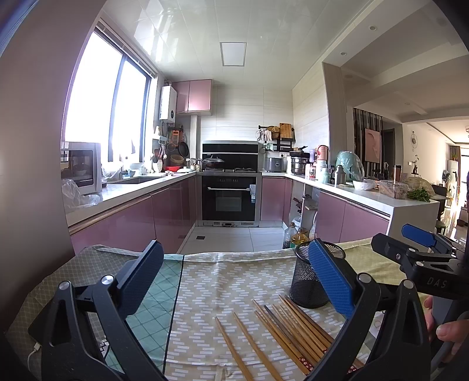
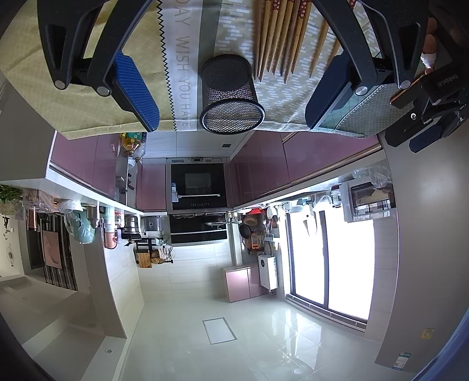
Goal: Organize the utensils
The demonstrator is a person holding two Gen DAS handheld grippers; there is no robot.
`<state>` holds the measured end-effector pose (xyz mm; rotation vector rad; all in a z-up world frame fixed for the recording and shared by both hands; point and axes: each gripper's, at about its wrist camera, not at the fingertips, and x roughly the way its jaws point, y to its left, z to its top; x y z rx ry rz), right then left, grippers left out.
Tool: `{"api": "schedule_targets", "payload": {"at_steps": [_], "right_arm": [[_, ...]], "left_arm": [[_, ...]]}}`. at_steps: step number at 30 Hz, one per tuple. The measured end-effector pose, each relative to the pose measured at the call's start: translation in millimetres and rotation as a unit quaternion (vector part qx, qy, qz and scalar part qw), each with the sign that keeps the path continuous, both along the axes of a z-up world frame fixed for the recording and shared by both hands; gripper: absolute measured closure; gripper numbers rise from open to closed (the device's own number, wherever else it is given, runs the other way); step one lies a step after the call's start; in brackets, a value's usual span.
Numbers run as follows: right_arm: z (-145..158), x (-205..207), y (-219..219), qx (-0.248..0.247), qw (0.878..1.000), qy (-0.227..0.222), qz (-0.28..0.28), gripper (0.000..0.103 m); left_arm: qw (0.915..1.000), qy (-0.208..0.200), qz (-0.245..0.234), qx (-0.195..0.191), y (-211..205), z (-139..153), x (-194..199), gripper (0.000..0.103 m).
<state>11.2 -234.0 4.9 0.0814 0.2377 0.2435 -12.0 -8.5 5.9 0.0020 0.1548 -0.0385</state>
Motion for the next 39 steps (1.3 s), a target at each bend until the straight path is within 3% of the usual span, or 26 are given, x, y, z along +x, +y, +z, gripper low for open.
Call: {"api": "schedule_targets", "payload": {"at_steps": [39], "right_arm": [[-2.5,0.3,-0.2,0.002,1.000,0.003,-0.004,0.007]], "left_arm": [[1.0000,0.003,-0.001,-0.001,-2.0,-2.4,0.7,0.006]]}}
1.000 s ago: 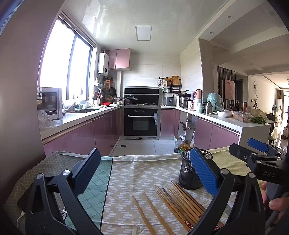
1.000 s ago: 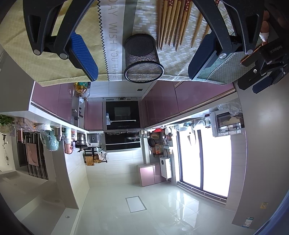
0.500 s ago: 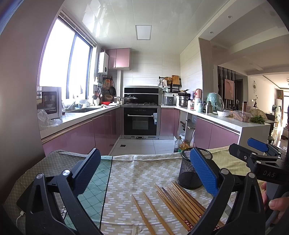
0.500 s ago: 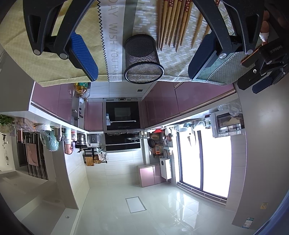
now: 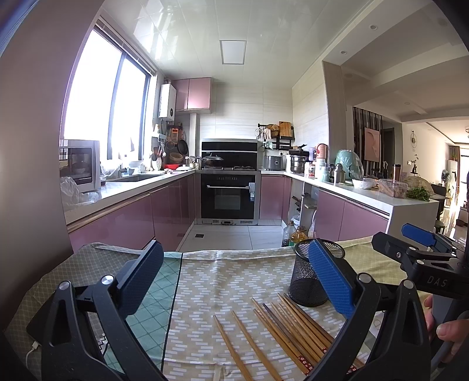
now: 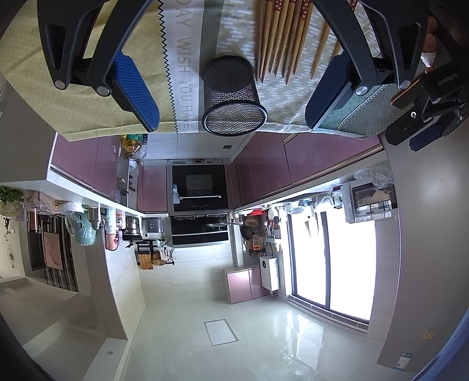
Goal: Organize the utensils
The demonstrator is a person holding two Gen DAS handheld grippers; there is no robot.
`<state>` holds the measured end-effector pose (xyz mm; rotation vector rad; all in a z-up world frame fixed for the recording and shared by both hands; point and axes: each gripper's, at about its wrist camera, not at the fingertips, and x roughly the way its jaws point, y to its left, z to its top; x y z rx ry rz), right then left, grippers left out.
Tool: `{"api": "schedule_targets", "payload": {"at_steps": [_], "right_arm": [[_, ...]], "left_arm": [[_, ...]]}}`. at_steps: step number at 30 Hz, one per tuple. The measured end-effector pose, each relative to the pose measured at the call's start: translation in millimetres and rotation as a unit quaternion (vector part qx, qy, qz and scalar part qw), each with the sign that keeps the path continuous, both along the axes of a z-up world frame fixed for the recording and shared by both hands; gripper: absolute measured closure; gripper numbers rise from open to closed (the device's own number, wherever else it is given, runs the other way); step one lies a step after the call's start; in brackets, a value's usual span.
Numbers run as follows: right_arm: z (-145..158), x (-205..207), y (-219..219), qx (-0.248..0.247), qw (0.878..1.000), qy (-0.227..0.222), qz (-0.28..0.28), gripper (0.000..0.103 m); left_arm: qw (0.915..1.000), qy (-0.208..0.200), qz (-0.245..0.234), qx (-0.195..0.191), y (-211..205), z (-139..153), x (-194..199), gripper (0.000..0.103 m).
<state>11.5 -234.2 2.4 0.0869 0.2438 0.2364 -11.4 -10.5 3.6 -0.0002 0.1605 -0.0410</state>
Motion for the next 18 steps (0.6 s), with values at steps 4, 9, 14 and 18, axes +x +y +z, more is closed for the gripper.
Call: {"api": "schedule_targets", "payload": {"at_steps": [4,9,14,18], "right_arm": [[1,1,0,0.000,1.000,0.000,0.000,0.007],[0,1,0,-0.001,1.000,0.001,0.000,0.007],[0,2,0,-0.002,1.000,0.008,0.005,0.007],[-3,9,-1,-0.004,0.999,0.037,0.025,0.007]], "left_arm": [[1.0000,0.000,0.000,0.000,0,0,0,0.006],[1.0000,0.004,-0.001,0.001,-1,-4,0,0.006],[0.9999,0.016,-0.005,0.000,-2,-9,2,0.006],[0.9987,0.049,-0.016,0.001,3,-14,11,0.006]]}}
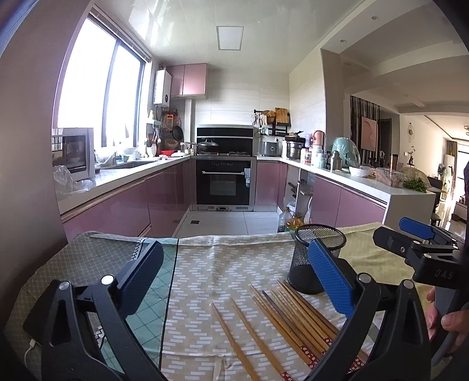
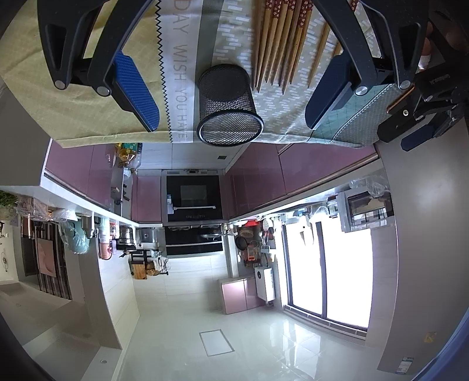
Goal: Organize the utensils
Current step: 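Lower the right gripper onto a wooden chopstick and close on it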
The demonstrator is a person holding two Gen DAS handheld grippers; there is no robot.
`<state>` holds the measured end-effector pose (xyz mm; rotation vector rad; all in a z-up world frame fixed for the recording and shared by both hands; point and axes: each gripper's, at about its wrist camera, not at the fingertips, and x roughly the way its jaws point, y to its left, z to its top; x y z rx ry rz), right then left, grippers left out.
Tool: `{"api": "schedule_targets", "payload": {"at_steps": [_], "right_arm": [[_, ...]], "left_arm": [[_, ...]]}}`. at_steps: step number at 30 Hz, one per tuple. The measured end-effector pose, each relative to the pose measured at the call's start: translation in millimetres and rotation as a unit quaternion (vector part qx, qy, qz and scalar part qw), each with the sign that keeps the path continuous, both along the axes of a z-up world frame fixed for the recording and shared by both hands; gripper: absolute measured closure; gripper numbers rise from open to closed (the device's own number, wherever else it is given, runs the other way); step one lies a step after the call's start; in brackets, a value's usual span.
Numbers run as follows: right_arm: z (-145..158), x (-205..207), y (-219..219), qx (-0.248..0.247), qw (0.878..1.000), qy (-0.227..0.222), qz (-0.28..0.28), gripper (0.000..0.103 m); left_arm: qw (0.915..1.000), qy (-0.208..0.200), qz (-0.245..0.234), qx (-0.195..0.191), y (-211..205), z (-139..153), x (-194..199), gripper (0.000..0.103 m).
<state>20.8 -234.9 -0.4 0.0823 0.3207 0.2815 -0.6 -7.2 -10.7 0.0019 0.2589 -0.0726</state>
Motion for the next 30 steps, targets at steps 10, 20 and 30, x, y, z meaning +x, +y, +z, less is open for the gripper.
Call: {"api": "schedule_targets", "payload": {"at_steps": [10,20,30], "right_arm": [[-43,28,21,-0.057,0.986,0.142,0.070,0.030],[-79,45,40,-0.098,0.961,0.240,0.100,0.054],[-88,53,49,-0.116,0.950,0.266,0.111,0.070]], "left_arm": [[0.9903,0.132,-0.033,0.028,9,-39,31,0.007],[0.9658,0.246,-0.055,0.060,5,-83,56,0.026],[0.9493,0.303,-0.067,0.047,9,-105,71,0.052]]}}
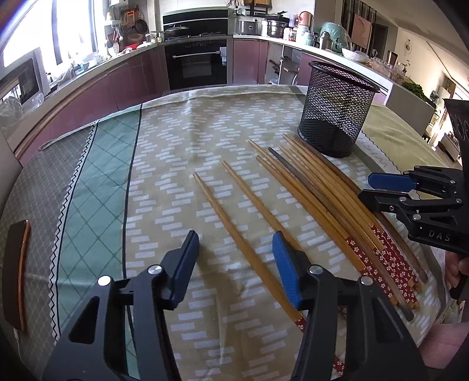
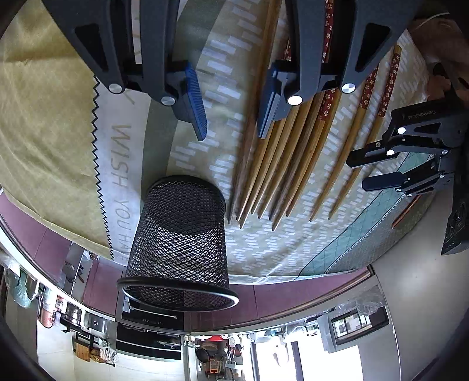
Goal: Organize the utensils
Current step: 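Lower the right gripper onto a wooden chopstick and close on it, then lift the chopstick upright and lower it into the black mesh cup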
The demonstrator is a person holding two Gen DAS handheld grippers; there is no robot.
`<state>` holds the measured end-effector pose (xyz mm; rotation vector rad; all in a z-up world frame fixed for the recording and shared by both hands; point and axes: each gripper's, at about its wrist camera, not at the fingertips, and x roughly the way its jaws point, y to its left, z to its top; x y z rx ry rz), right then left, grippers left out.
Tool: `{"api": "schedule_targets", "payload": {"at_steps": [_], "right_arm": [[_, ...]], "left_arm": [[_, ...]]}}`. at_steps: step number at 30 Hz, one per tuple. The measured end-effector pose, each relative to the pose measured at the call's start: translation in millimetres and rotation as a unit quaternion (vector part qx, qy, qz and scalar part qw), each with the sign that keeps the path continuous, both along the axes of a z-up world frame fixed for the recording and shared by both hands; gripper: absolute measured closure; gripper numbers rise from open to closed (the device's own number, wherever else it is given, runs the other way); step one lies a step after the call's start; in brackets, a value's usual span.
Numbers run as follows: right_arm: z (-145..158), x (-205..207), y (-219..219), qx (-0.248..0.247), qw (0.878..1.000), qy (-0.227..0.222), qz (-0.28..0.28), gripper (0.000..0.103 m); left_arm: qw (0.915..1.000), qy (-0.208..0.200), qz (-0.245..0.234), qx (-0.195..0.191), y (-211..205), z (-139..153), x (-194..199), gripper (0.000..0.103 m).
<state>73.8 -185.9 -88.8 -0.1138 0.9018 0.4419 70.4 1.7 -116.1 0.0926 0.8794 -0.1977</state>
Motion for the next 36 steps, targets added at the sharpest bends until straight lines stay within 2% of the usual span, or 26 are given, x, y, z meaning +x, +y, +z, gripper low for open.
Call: {"api": "schedule_targets", "payload": {"at_steps": [4,9,13,18,26,31,36], "right_arm": [[0,6,3,-0.007,1.000,0.000,0.000,0.071],[0,9,7,-0.013,1.000,-0.001,0.008,0.078],[0,13,8,0.002,1.000,0.007,0.017,0.095],[1,13,5,0.025,0.999,0.013,0.014,0.097],[22,2,-3,0.060,0.998,-0.017,0.021,0.097],[42,-6,-14,0.089,0.995,-0.043,0.027,0.097],[61,-9,-28,0.120,0.990,-0.067,0.022,0.097]], "left_arm": [[1.0000,0.002,-0.006,0.004,-2,0,0,0.054],[0.9999,0.002,-0.010,0.005,-7,1,5,0.069],[1.0000,-0.002,0.005,0.002,-8,2,8,0.083],[0.9997,-0.003,0.020,-0.010,-5,2,8,0.094],[0.9994,-0.012,0.019,-0.026,2,14,3,0.096],[0.9976,-0.023,-0.007,-0.065,7,37,-2,0.096],[0.9924,-0.044,-0.039,-0.108,8,66,-6,0.096]]}}
